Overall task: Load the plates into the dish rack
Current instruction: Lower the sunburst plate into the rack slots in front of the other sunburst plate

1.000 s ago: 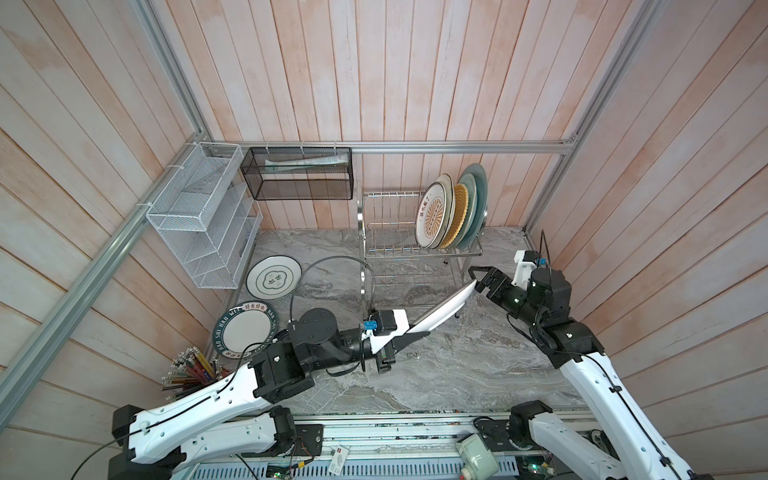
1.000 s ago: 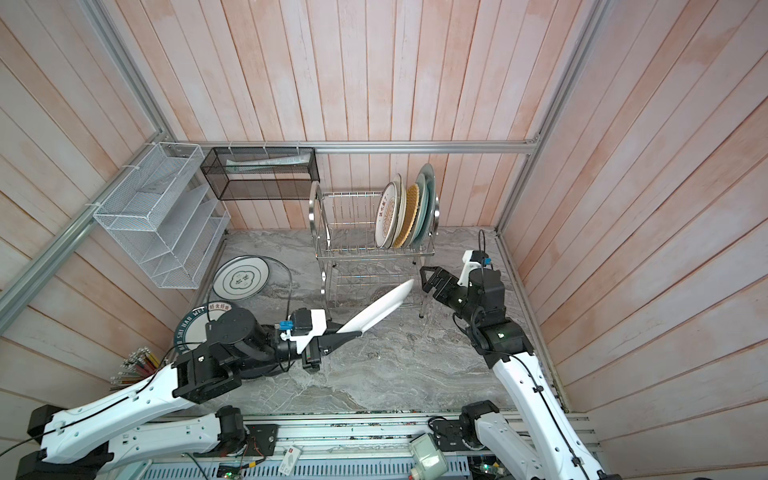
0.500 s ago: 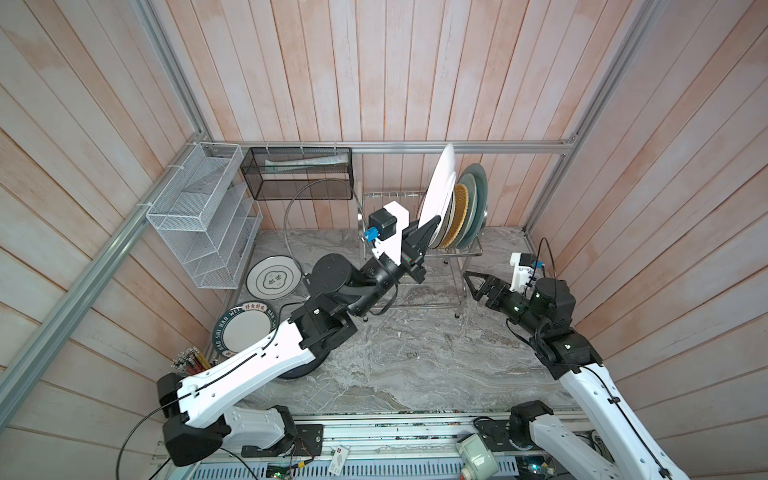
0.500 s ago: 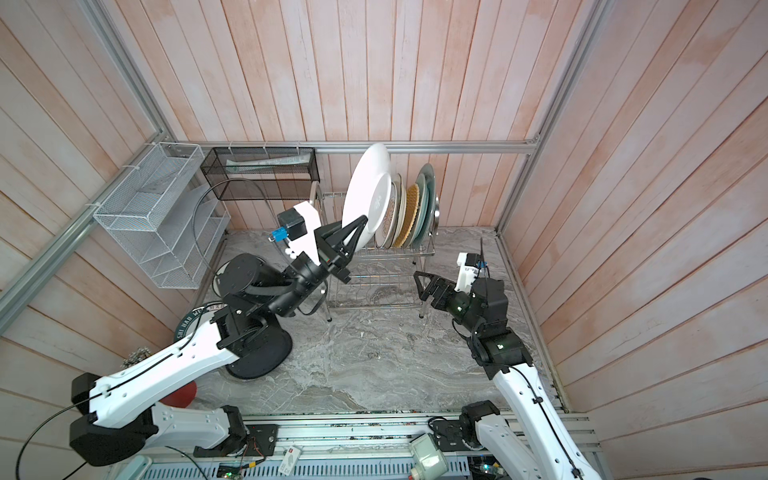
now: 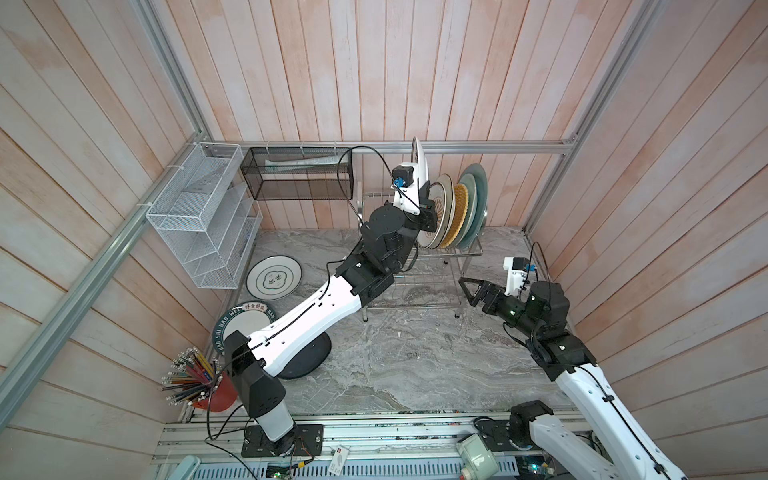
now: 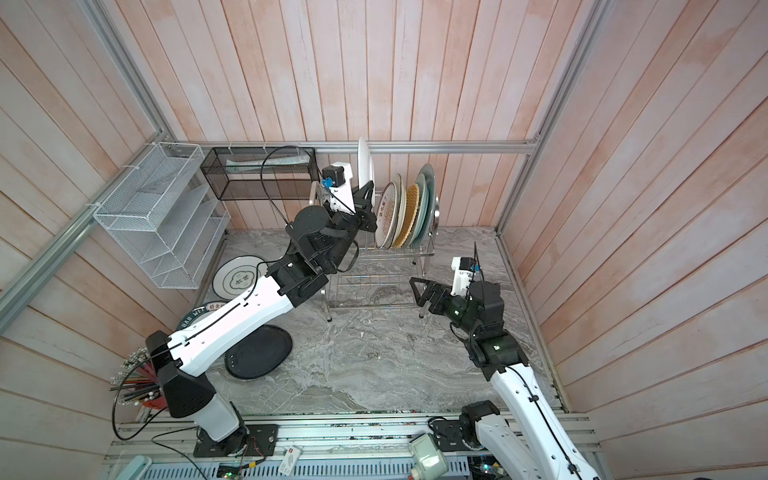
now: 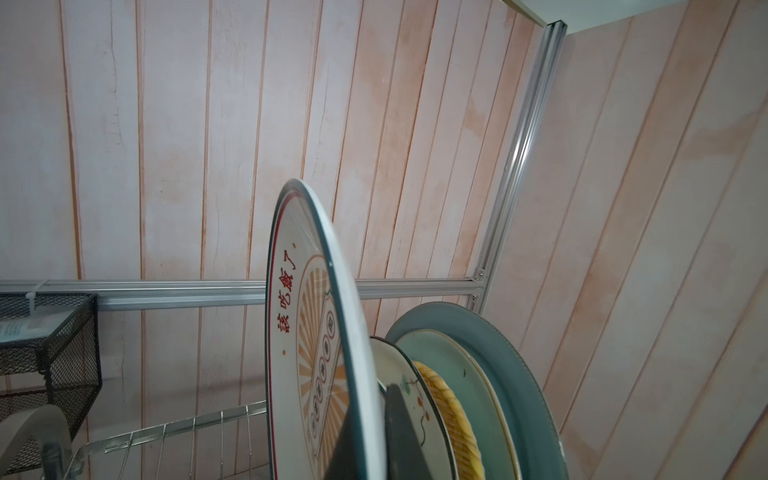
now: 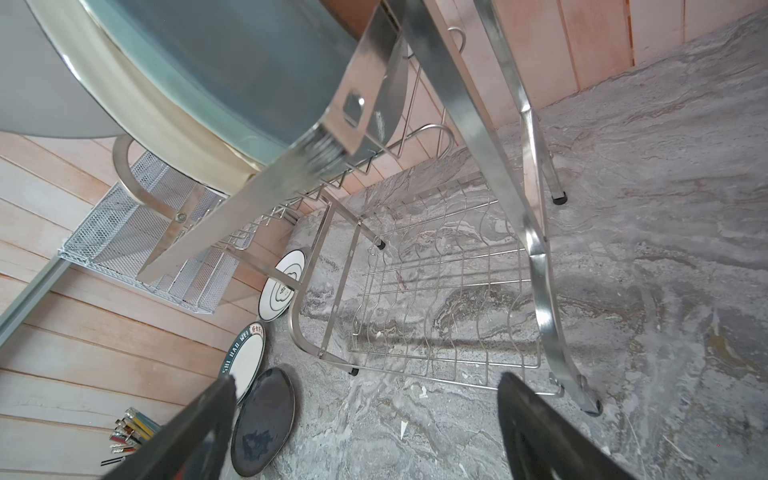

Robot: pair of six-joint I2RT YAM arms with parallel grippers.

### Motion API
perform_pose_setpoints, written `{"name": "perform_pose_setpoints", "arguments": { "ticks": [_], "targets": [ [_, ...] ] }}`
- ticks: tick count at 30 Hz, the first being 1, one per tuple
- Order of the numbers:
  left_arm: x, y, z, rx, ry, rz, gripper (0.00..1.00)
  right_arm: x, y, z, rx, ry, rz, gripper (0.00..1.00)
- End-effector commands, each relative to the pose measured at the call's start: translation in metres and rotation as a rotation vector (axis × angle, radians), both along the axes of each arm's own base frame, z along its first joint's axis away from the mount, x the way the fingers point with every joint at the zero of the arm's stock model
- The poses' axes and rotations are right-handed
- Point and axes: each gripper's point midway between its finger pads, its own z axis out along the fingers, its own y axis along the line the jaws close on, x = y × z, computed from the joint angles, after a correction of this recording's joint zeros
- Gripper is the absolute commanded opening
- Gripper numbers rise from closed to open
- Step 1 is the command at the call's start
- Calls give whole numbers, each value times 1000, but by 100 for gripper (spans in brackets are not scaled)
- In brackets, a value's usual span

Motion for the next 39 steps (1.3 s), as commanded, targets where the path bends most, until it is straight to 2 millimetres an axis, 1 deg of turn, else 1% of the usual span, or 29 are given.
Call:
{"name": "perform_pose_setpoints", "arguments": {
  "ticks": [1, 3, 7, 12, 17, 24, 29, 32, 39],
  "targets": [
    [11, 6, 5, -62, 47, 19, 0, -1, 6, 3, -6, -29, 37, 98],
    [18, 3, -6, -59, 75, 16, 0, -1, 6, 1, -8, -27, 37, 98],
    [27, 0, -20, -50, 115, 15, 0, -1, 6, -2, -11, -27, 38, 98],
    [35, -5, -38, -35, 145, 6, 0, 0, 7, -5, -15, -21, 42, 98],
    [40, -5, -54, -19, 173, 19, 0, 0, 6, -7, -17, -16, 38, 98],
    [46, -7, -66, 13, 189, 30, 0, -1, 5, -9, -19, -9, 34, 98],
    [51, -14, -83, 42, 212, 21, 0, -1, 4, -9, -18, -7, 31, 98],
    [54, -14, -91, 57, 230, 36, 0, -1, 4, -10, -19, -5, 31, 98],
    [57, -19, -106, 100, 249, 42, 0, -1, 4, -11, -18, -3, 30, 98]
  ]
}}
